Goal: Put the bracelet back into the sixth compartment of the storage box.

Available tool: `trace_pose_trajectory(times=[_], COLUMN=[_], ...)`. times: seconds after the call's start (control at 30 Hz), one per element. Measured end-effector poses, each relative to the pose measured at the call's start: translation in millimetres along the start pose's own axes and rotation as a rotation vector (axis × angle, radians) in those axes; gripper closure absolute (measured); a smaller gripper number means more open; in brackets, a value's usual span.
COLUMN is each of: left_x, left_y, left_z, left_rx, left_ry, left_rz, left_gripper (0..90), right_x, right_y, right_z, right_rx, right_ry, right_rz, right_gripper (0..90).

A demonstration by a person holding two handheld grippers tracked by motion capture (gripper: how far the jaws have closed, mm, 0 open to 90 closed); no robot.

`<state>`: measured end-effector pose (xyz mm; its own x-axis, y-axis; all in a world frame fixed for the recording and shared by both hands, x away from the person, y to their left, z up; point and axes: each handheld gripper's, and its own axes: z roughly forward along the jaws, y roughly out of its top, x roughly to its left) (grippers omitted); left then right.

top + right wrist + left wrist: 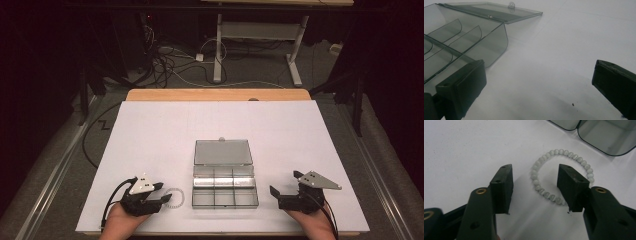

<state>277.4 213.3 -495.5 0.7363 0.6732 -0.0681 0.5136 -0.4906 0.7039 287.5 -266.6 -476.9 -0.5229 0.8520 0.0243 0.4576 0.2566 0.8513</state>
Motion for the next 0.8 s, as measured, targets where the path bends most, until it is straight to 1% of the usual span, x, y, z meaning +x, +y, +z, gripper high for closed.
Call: trace_pose_trajectory(times=[0.1,0.3,0.5,0.6,0.8], left_x=[-1.2,-3.8,-5.6,-7.6,-7.5], left_y=[-0.4,-0.5,1.5,2.5,2.8], left_z=[-0.5,-0.5,1.6,2.8,3.5], left_rx=[0.002,0.003,0.002,0.004,0.003], left_ry=[0.007,0.015,0.016,0.022,0.013], left_rz=[0.006,0.006,-0.006,-0.004,-0.006], left_gripper=[53.0,56.9,64.6,69.5,74.3], right_x=[1.1,1.0,-0.4,-0.9,0.5], right_y=[0.0,-2.1,-2.0,-1.8,-1.4], right_z=[-0.6,-0.9,-4.0,-3.9,-3.4], right_rx=[0.000,0.002,-0.007,-0.007,-0.007], right_ry=[0.004,0.012,0.013,0.011,0.010], right_rz=[-0.009,-0.006,-0.005,-0.005,0.000], right_gripper=[0.9,0.9,0.9,0.9,0.9])
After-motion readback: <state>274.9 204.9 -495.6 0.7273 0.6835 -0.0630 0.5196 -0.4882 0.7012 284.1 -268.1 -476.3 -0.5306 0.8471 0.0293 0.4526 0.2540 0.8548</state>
